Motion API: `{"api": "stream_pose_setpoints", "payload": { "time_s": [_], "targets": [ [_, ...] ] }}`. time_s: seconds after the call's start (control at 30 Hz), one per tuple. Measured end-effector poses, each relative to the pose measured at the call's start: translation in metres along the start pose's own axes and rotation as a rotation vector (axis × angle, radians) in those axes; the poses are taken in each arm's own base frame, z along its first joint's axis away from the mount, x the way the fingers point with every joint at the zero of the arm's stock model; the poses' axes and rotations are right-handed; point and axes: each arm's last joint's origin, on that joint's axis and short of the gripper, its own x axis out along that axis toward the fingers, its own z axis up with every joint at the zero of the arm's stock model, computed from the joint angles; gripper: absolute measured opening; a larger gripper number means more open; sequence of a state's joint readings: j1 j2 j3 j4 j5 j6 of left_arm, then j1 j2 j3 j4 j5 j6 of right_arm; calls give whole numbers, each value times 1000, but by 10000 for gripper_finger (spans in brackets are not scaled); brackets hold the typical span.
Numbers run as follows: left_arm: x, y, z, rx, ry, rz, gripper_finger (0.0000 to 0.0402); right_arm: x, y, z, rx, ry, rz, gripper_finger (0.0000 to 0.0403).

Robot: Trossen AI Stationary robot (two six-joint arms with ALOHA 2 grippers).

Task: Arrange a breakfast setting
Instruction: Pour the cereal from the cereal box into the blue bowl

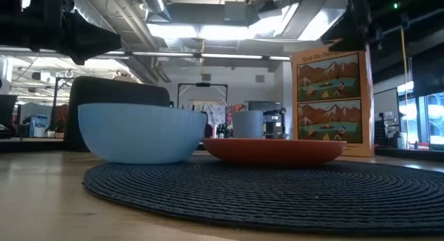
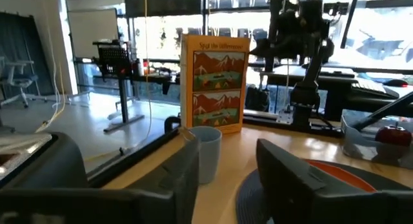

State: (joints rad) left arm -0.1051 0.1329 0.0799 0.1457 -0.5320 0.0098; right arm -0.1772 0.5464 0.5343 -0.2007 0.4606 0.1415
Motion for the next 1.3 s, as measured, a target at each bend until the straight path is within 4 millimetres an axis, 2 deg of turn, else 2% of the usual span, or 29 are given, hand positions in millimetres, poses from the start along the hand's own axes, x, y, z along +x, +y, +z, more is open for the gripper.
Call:
{"api": "stream_pose_setpoints", "payload": {
  "time_s": [0.1, 0.23, 0.4, 0.47, 0.6, 0.8, 0.93, 1.03, 1.17, 1.3],
  "targets": [
    [3, -1, -1, 4, 20, 3, 170, -4, 0, 21, -48, -10, -21, 298],
    [7, -3, 13, 12, 29, 9, 187, -13, -2, 51, -110, -53, -78, 299],
    [14, -7, 33, 97, 59, 37, 201, -29, -8, 83, -187, -64, -217, 304],
    [17, -7, 36, 130, 88, 58, 206, -33, -12, 94, -199, -47, -322, 308],
    [25, -8, 39, 148, 116, 82, 218, -41, -16, 113, -258, 34, -482, 307],
    [33, -9, 33, 145, 169, 4, 217, -54, -19, 141, -220, 74, -497, 286],
    [38, -8, 30, 149, 194, -14, 214, -59, -26, 148, -184, 122, -528, 277],
    [40, -6, 31, 142, 182, -8, 213, -56, -33, 145, -156, 198, -525, 275],
    [43, -5, 30, 138, 182, -19, 213, -39, -44, 139, -122, 326, -505, 275],
    [46, -3, 27, 139, 203, -16, 213, -15, -61, 137, -142, 431, -506, 275]
  ]
}}
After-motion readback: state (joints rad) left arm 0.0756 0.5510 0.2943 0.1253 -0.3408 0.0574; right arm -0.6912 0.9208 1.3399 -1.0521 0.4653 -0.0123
